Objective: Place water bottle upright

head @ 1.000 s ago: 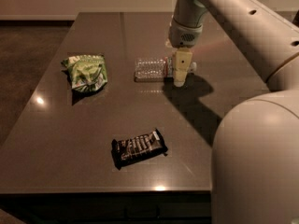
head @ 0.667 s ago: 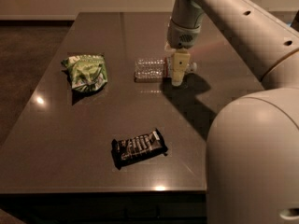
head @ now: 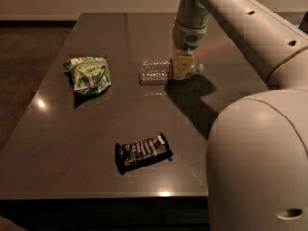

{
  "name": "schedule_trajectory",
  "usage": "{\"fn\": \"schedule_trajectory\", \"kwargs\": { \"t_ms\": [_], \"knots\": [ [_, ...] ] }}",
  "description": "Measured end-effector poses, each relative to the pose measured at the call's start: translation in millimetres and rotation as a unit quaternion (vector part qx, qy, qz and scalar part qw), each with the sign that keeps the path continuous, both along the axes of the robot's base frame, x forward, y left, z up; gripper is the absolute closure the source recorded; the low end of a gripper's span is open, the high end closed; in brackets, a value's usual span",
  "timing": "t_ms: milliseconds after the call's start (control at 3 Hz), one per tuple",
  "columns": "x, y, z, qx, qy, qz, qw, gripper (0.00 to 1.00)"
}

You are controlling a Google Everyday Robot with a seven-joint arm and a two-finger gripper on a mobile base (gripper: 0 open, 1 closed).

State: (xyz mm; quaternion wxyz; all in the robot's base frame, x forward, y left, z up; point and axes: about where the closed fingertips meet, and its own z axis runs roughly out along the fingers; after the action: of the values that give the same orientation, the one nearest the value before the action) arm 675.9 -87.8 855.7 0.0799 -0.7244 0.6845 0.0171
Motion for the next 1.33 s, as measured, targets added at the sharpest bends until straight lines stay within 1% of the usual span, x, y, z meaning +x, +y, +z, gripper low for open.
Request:
{"fn": "schedule_trajectory", "kwargs": {
  "t_ms": [333, 667, 1000, 1333],
  "knots": [
    [2, -3, 12, -0.003, -0.014, 0.002, 0.9999, 0.85],
    [4, -7, 37, -0.013, -0.046, 0.023, 0.9986, 1.00],
    [6, -14, 72, -0.024, -0.101, 0.070, 0.9922, 1.00],
    [5, -19, 101, -0.040, -0.155, 0.133, 0.9782, 1.00]
  ]
}}
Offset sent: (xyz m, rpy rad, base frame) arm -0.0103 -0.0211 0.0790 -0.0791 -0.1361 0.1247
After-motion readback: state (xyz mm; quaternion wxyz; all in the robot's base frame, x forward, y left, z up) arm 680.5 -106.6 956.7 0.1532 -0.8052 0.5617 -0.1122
